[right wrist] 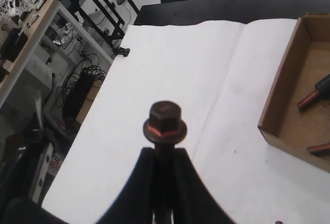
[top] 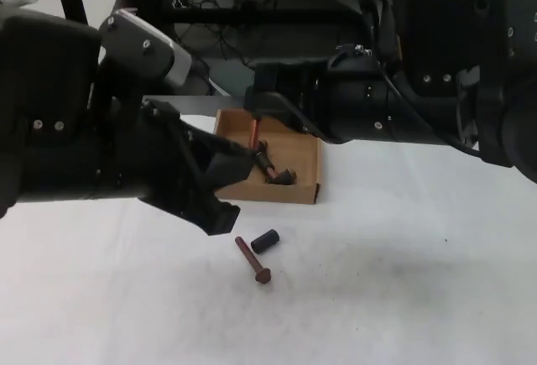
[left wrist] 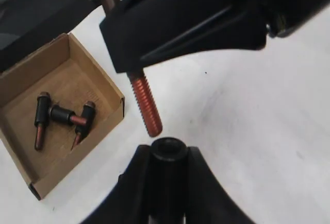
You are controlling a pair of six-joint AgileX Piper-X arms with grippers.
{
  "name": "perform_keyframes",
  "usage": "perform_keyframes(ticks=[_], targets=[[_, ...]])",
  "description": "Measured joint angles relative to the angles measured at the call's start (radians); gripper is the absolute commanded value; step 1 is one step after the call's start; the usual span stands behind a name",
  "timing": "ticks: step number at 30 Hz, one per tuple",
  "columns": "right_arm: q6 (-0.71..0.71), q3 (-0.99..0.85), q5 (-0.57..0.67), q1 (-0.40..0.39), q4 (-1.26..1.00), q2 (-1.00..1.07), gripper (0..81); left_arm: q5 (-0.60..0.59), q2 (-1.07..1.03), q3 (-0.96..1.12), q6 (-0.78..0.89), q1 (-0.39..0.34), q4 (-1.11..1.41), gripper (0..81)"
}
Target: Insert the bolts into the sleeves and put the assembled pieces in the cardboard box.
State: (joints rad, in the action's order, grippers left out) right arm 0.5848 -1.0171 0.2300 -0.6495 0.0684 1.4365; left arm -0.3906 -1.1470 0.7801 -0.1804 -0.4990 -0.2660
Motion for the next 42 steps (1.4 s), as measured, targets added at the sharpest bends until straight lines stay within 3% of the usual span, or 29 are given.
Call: perform_keyframes(ticks=[18,42], targets=[[0.113,0.000,0.032,0.000,-0.084,0.000,0.6,0.000,0.000,0.000,0.000,0.000,0.004,1.7],[0.098,0.000,0.045,0.000,-0.053,-0.024,0.6,0.028,0.000,0.000,0.000,0.000,0.004,1.7]])
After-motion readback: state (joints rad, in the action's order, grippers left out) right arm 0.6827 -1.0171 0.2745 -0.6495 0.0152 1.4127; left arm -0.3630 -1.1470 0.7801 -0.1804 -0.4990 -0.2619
